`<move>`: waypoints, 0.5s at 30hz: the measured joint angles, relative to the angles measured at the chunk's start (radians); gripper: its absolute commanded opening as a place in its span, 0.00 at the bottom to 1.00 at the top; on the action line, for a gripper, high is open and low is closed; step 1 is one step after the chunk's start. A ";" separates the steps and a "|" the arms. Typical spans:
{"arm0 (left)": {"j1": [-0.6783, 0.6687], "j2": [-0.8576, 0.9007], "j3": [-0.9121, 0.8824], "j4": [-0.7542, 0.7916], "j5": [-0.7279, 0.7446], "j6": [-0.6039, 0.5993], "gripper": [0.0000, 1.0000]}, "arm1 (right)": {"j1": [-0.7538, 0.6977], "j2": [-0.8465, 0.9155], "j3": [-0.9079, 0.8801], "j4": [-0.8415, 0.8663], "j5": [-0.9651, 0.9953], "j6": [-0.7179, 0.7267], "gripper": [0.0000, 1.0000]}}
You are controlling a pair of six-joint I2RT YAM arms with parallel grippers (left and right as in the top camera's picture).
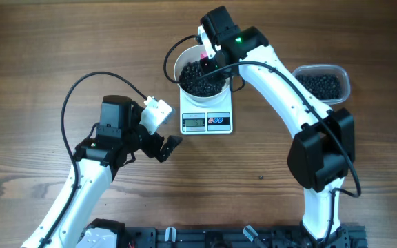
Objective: Scoop item into bowl and weigh 150g on scale
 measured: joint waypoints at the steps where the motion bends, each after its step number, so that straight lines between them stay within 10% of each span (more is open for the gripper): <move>1: 0.000 0.000 0.000 0.000 0.000 0.000 1.00 | 0.002 0.002 0.000 0.000 -0.003 0.000 0.04; 15: 0.000 0.000 0.000 0.000 0.000 0.000 1.00 | 0.017 0.003 0.000 -0.010 -0.039 -0.001 0.04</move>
